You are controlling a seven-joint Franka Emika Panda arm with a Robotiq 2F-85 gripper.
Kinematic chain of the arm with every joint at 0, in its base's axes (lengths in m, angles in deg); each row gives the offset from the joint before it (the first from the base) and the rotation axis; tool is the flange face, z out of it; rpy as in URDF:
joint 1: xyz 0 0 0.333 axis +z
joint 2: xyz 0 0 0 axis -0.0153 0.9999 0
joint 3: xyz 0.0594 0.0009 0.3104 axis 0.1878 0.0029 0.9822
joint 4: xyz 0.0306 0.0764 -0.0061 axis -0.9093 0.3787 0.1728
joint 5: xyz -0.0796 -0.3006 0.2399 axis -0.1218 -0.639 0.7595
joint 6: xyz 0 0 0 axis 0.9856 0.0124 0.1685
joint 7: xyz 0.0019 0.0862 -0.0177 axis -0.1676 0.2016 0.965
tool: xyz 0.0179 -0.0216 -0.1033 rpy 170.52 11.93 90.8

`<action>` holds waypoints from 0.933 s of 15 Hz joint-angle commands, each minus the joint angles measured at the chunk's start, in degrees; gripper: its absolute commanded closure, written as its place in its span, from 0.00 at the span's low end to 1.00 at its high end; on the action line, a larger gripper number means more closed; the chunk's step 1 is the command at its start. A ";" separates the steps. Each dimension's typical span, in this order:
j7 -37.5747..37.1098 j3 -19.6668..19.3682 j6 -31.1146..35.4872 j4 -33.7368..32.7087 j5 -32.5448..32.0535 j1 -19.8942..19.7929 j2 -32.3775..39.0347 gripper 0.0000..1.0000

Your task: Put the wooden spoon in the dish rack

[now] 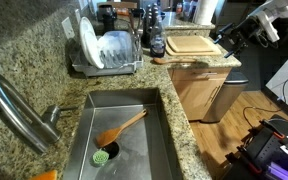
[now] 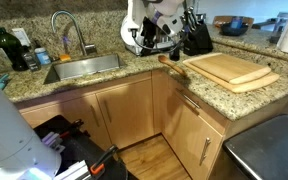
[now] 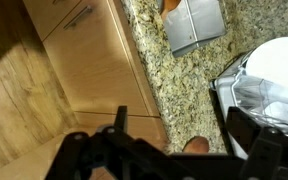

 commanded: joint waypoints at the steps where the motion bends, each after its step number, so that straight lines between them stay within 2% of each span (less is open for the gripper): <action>1: -1.87 4.13 -0.19 -0.28 0.21 -3.55 0.81 0.00; 2: -3.15 4.73 -0.17 -0.34 0.30 -3.43 1.14 0.00; 4: -10.54 4.62 0.08 -2.66 -1.03 -4.27 3.47 0.00; 6: -14.49 4.05 -3.14 -6.88 1.42 -6.22 8.53 0.00; 9: -21.22 4.51 -2.94 -12.63 4.42 -8.19 15.53 0.00; 13: -33.34 7.61 -2.30 -16.51 10.97 -6.93 20.51 0.00; 14: -28.53 6.57 -0.96 -14.08 8.10 -7.78 18.41 0.00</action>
